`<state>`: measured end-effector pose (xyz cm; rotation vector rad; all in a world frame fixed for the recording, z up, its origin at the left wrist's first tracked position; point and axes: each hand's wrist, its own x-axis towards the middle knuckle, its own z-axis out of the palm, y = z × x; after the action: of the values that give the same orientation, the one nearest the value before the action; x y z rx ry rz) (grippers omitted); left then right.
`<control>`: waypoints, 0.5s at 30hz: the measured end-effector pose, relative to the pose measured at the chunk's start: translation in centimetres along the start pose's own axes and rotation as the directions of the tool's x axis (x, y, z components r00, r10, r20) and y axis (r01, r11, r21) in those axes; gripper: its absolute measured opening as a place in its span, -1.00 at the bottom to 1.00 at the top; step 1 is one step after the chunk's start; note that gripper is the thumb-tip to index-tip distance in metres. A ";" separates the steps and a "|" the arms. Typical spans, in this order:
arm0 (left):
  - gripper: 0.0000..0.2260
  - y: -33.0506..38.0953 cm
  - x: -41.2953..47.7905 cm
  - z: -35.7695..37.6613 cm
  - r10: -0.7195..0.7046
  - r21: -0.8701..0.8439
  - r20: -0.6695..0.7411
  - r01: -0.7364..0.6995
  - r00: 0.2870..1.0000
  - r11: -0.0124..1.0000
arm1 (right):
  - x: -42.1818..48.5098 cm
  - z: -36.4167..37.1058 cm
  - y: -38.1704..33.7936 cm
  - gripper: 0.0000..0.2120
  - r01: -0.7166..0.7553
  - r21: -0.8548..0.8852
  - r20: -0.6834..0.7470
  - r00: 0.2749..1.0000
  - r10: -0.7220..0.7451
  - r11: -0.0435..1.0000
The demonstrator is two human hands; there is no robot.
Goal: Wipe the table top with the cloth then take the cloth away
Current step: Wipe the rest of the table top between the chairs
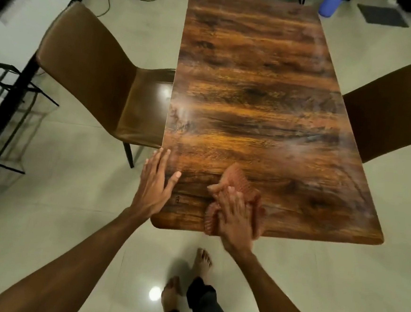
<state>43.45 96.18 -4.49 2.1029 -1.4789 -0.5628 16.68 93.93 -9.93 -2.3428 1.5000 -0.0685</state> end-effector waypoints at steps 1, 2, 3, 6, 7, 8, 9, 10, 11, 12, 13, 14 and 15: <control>-0.37 0.1 -0.6 0.1 0.003 -0.007 0.000 -0.003 1.000 1.000 | 0.0 -0.5 0.7 -0.43 -0.124 0.017 -0.005 0.992 0.124 0.992; -0.36 0.3 -0.9 0.2 0.008 -0.018 0.006 -0.008 1.000 1.000 | 0.3 -0.6 0.1 -0.42 -0.210 0.033 -0.003 0.978 0.210 0.977; -0.35 0.7 -1.5 0.5 0.014 -0.029 0.014 -0.013 1.000 0.999 | 0.4 -0.4 -1.3 -0.41 -0.219 0.036 -0.005 0.976 0.219 0.975; -0.37 2.3 -2.5 1.5 0.047 -0.033 0.030 -0.046 0.998 0.998 | -0.6 1.8 -5.8 -0.34 0.173 0.016 0.121 0.977 -0.173 0.985; -0.38 2.7 -2.7 1.7 0.051 -0.035 0.028 -0.050 0.998 0.998 | -1.1 2.3 -6.2 -0.34 0.300 0.001 0.163 0.941 -0.296 0.954; -0.38 3.2 -2.8 1.9 0.054 -0.032 0.025 -0.053 0.998 0.998 | -1.3 2.2 -5.4 -0.37 0.352 -0.013 0.168 0.923 -0.345 0.936; -0.38 3.6 -2.9 2.1 0.057 -0.020 0.017 -0.057 0.998 0.998 | -1.3 1.5 -3.9 -0.41 0.329 -0.010 0.146 0.935 -0.324 0.944; -0.38 4.1 -3.0 2.5 0.063 0.000 0.008 -0.063 0.998 0.998 | -1.4 0.7 -1.7 -0.43 0.250 0.002 0.113 0.962 -0.248 0.968; -0.38 4.6 -3.1 2.8 0.071 0.018 0.000 -0.071 0.997 0.997 | -1.6 -0.4 0.7 -0.45 0.149 0.011 0.076 0.986 -0.150 0.989; -0.38 4.9 -3.2 3.1 0.075 0.021 -0.005 -0.075 0.997 0.997 | -1.9 -1.6 3.4 -0.45 0.040 0.011 0.046 0.998 -0.040 0.999; -0.38 5.5 -3.2 3.6 0.074 0.009 -0.002 -0.074 0.997 0.997 | -2.2 -3.0 6.4 -0.44 -0.074 0.011 0.028 0.997 0.074 0.997; -0.38 5.9 -3.2 4.0 0.070 -0.010 0.006 -0.070 0.998 0.998 | -2.4 -4.2 8.8 -0.42 -0.175 0.029 0.014 0.984 0.175 0.984; -0.37 6.6 -3.2 4.6 0.067 -0.020 0.014 -0.066 0.998 0.998 | -2.5 -5.2 10.8 -0.40 -0.258 0.058 0.006 0.966 0.258 0.964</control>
<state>34.78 96.56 -3.89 2.0305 -1.5389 -0.5662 5.00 90.70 -8.13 -2.0836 1.7658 -0.0475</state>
